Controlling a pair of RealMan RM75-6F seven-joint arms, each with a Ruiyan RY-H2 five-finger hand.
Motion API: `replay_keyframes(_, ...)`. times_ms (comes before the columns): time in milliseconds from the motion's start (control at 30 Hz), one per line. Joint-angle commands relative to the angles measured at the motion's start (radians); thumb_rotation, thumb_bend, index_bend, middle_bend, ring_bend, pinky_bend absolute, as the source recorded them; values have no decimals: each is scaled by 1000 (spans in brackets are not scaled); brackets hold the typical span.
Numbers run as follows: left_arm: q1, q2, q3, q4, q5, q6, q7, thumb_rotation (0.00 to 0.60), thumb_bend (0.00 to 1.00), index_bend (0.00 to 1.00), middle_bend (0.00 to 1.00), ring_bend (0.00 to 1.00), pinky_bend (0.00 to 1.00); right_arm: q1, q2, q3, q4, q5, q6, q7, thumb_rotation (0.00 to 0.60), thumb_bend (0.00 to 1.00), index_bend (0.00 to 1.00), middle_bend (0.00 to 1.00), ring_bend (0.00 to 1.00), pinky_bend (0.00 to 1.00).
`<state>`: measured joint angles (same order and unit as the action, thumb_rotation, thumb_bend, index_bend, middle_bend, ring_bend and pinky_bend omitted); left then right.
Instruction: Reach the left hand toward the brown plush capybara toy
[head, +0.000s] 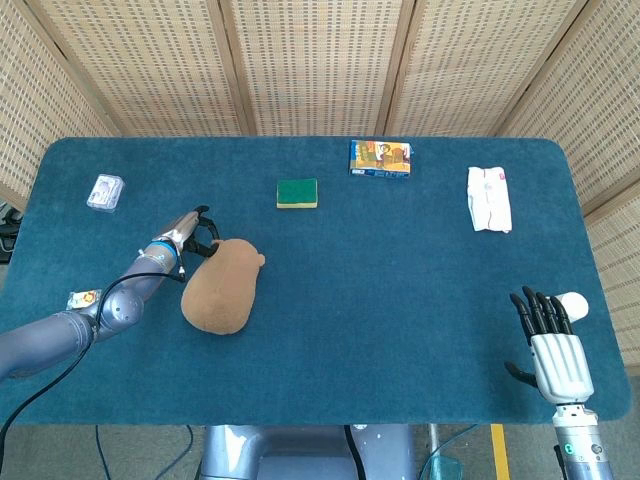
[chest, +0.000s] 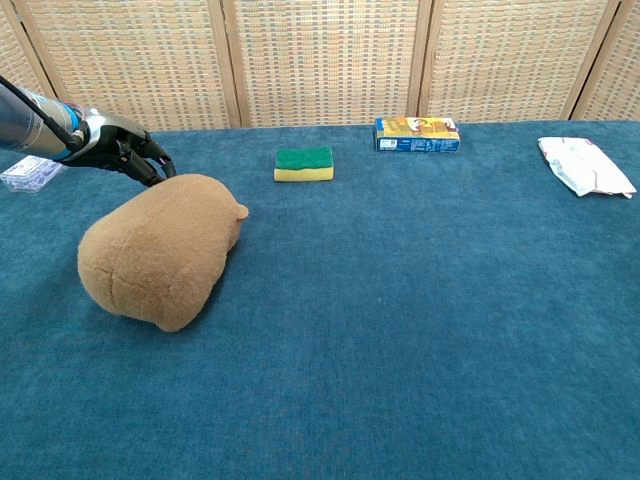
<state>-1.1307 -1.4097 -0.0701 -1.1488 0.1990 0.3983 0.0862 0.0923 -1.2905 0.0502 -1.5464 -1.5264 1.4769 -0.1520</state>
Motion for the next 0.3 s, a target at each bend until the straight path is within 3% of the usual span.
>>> replay_keyframes(33, 3, 5, 1, -5, 7, 1, -7, 600, 476, 567, 0, 0, 0, 0, 0, -1, -1, 0, -1, 2, 600, 88, 16, 0, 0, 0)
replay_keyframes(300, 8, 12, 2, -14, 35, -2, -31, 600, 476, 566, 0, 0, 0, 3, 0, -2, -7, -5, -1, -3, 600, 88, 16, 0, 0, 0)
